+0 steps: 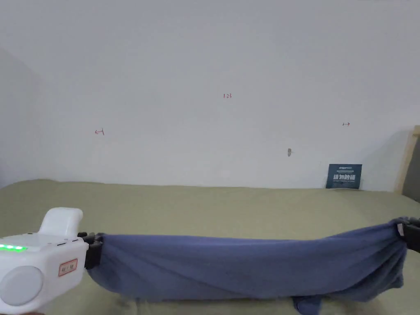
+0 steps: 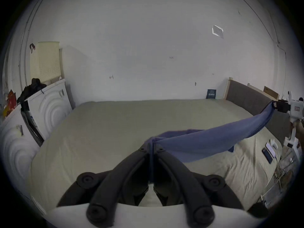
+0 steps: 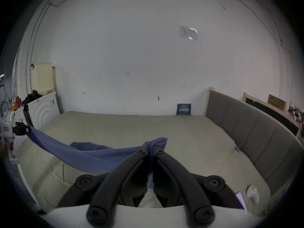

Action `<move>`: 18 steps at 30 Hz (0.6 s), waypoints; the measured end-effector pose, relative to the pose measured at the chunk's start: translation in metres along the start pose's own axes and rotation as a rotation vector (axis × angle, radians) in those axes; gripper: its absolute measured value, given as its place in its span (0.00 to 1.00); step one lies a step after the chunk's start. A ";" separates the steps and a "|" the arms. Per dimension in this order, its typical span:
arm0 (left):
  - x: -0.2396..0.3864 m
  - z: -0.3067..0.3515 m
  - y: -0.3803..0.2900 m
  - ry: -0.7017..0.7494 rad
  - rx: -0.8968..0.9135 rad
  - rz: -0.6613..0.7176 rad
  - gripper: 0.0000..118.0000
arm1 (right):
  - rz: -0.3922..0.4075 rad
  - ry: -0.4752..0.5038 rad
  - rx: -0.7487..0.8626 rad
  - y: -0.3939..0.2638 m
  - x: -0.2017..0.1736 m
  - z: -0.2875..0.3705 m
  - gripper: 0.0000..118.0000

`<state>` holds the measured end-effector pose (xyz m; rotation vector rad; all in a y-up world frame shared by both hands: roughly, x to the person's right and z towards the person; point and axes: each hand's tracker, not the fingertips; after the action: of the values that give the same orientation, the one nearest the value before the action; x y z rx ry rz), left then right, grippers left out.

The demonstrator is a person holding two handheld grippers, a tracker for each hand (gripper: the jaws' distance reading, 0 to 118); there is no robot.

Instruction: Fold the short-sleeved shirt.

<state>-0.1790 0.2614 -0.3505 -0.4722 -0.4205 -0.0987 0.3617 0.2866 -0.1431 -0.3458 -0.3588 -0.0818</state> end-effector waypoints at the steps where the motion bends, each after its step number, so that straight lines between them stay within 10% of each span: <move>1: 0.000 0.007 -0.011 -0.011 -0.006 -0.002 0.04 | -0.013 0.002 -0.012 -0.013 0.001 0.010 0.03; 18: 0.000 0.056 -0.155 -0.037 -0.225 0.060 0.04 | -0.035 0.001 -0.300 -0.173 0.012 0.053 0.03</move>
<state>-0.2289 0.1491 -0.2403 -0.7084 -0.4329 -0.0797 0.3315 0.1421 -0.0372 -0.6360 -0.3520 -0.1714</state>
